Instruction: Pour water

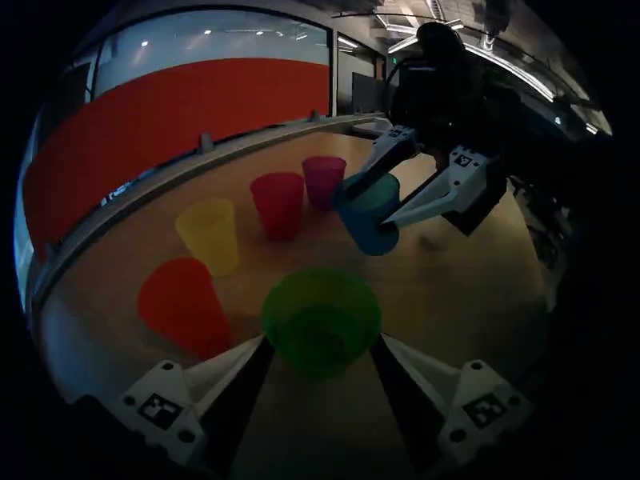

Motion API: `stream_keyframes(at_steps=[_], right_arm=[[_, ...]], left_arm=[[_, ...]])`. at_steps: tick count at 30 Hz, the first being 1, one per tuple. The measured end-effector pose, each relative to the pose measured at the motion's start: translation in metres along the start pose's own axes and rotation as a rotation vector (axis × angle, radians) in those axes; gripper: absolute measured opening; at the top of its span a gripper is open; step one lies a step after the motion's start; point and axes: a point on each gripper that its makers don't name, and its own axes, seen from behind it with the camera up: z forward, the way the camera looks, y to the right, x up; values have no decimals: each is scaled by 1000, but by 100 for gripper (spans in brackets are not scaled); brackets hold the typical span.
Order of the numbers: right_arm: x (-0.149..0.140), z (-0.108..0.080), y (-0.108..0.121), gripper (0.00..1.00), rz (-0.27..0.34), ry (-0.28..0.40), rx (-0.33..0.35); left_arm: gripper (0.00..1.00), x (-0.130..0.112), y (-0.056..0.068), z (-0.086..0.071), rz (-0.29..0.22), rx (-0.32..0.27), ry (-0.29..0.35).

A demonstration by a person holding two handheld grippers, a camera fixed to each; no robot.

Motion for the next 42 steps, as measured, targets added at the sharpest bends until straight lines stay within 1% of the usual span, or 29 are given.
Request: stream_keyframes(at_steps=[6,14,17,21,27,32,36,40,42], right_arm=[[-6,4,1,90,-1,-9,1],[-14,9,1,90,1,-16,4],[-15,9,1,90,-2,-12,4],[-17,5,1,90,0,-12,2],[-25,-3,1,91,9,-11,-9],[-30,-6,3,91,18,-14,-19],[-32,-7,2,92,27,-19,-20],[-36,-9,1,100,33,-32,-21],[-39,-10,1,100,35,-37,-26]], left_arm=[[85,-3,-4,-3,-8,6,-11],[85,-11,-8,-15,29,44,-27],[85,-13,-7,-19,28,50,-28],[85,-15,-4,-26,10,49,-25],[85,-16,-4,-38,-13,69,-8],[85,-15,0,-45,-42,64,10],[85,-14,1,-49,-54,66,21],[85,-16,-1,-53,-66,86,26],[85,-18,-2,-56,-74,97,28]])
